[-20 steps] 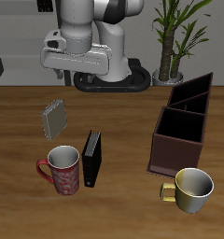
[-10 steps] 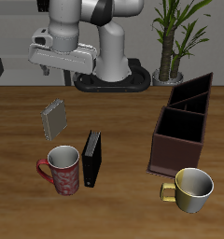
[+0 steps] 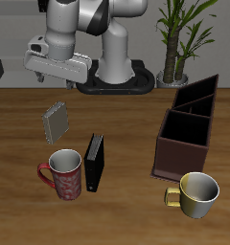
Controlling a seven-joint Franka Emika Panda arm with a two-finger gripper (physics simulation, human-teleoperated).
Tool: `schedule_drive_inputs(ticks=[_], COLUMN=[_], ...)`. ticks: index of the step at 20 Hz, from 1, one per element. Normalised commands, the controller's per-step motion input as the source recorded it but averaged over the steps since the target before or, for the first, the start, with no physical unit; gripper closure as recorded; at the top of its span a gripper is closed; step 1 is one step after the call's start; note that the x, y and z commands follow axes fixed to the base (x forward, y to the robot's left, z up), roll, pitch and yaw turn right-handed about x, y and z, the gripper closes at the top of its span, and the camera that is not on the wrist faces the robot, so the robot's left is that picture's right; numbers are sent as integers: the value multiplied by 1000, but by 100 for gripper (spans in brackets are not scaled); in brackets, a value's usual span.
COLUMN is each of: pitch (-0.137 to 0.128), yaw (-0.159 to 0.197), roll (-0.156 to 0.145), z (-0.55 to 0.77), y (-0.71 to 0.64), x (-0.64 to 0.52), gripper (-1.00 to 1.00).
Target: Place the yellow book into the left desk caddy's right compartment
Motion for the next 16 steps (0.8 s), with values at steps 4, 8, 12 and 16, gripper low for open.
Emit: schedule_drive_inputs(ticks=[4,8,12,16], pitch=[7,-31,23,28], yaw=[-27,-32,-55,-43], roll=[15,-25,-5,-21], z=[-370,-306,-352,-255], y=[-5,-87,-205,-159], x=[42,-97,-69,-23], gripper=[-100,-100,-100,-100])
